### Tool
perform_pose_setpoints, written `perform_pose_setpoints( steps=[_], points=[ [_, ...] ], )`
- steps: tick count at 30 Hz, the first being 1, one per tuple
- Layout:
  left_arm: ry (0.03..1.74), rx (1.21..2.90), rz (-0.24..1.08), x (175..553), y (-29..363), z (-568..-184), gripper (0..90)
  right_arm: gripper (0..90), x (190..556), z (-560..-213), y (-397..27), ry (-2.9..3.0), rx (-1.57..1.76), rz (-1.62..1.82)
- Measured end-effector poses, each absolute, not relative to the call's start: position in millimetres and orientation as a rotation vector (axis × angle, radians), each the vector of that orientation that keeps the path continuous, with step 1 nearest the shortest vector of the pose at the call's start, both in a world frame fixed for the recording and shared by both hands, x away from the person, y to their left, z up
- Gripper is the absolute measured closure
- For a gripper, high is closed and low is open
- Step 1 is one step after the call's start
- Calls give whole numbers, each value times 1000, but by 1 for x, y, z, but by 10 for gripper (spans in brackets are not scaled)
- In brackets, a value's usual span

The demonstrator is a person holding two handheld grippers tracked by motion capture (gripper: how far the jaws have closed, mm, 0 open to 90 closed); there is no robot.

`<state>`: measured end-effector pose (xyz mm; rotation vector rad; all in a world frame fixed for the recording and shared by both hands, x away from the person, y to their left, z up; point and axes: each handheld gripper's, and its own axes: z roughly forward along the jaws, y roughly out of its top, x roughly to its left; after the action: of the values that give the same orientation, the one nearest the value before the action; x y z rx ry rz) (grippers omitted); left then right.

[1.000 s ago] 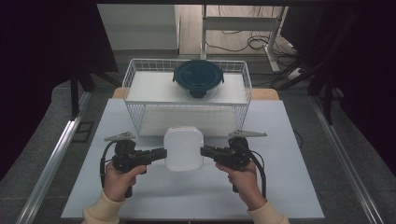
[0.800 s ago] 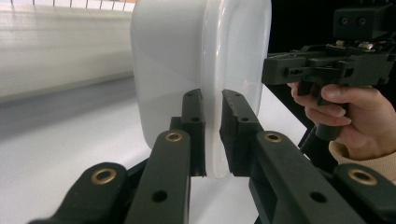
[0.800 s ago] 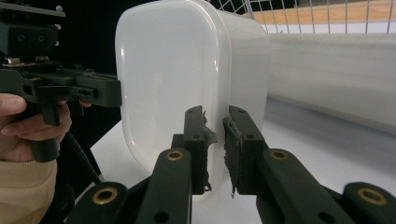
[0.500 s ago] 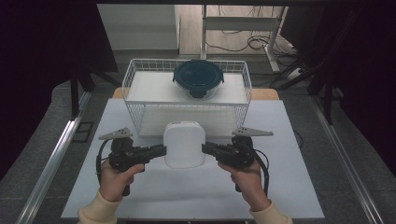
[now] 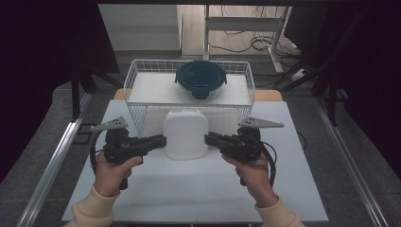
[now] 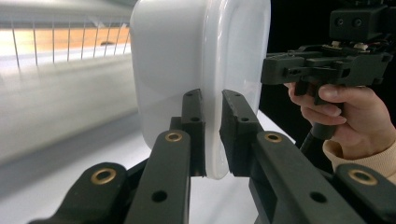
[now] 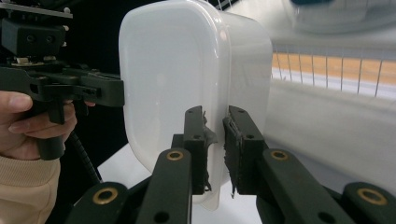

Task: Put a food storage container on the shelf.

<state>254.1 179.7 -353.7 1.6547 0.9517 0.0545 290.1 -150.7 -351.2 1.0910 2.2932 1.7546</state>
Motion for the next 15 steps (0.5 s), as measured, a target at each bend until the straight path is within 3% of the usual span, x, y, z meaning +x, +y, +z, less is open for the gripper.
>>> perform_pose_setpoints(
  steps=[15],
  points=[
    [886,1655,104,274,175,-297,812,790,302,-293,-156,2229,1016,1758]
  ],
)
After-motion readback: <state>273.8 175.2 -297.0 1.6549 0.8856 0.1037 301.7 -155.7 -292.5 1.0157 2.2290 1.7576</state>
